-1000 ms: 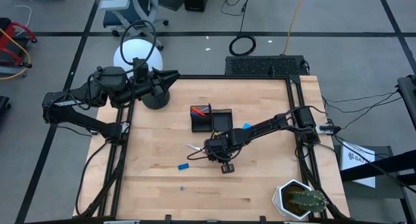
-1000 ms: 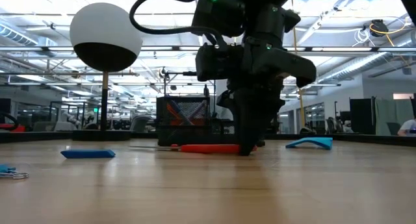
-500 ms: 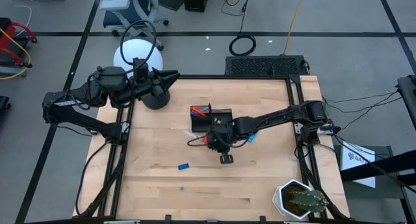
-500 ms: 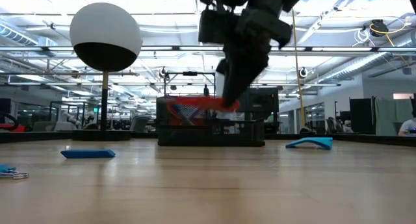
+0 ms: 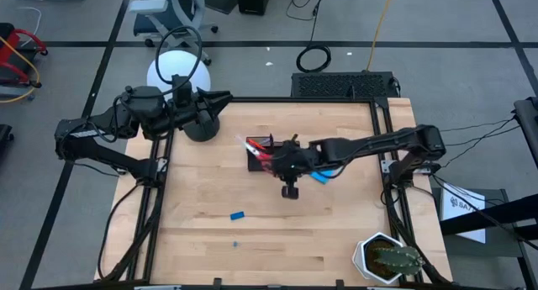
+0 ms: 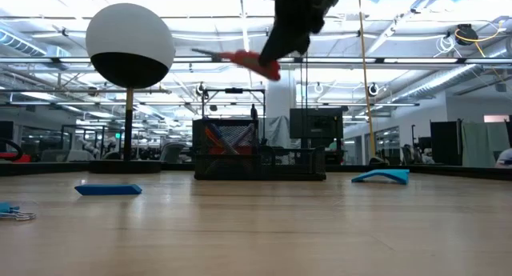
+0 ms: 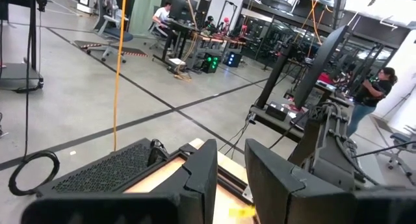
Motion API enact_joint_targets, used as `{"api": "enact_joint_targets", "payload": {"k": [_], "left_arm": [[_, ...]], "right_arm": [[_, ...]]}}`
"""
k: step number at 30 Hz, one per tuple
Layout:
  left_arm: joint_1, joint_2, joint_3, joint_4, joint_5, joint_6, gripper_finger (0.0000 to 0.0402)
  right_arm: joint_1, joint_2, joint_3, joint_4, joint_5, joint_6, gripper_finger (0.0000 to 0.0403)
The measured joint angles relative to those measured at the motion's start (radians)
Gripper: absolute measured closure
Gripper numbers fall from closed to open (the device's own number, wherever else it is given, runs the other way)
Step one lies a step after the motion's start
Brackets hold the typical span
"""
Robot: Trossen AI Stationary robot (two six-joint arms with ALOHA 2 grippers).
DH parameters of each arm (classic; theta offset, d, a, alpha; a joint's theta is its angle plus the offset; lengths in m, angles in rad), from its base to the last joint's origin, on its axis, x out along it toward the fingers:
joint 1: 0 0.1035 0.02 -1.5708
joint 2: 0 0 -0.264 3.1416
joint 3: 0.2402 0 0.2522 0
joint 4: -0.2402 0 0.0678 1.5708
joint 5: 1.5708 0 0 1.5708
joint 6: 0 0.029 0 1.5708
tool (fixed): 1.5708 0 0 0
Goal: Pick and place office supplies into organizer
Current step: Put the orange scissors into the black desk organizer
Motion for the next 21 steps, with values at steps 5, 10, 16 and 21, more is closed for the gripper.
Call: {"api": "enact_joint_targets", "payload": {"k": [5, 10, 16, 21], "left_arm": [[0.0, 0.0, 0.0, 0.001, 0.0, -0.029, 0.0316], [0.0, 0.0, 0.0, 0.022, 0.012, -0.042, 0.0316], [0.0, 0.0, 0.0, 0.031, 0.112, -0.07, 0.0316], [0.002, 0.0, 0.0, 0.072, 0.205, -0.075, 0.0316]], "right_arm": [[-0.006, -0.048, 0.0, 0.042, 0.095, 0.073, 0.0387], [-0.015, -0.074, 0.0, 0.122, 0.134, 0.132, 0.0387], [-0.029, -0.083, 0.001, 0.259, 0.143, 0.144, 0.0387], [-0.039, -0.088, 0.001, 0.39, 0.142, 0.155, 0.0387]]}}
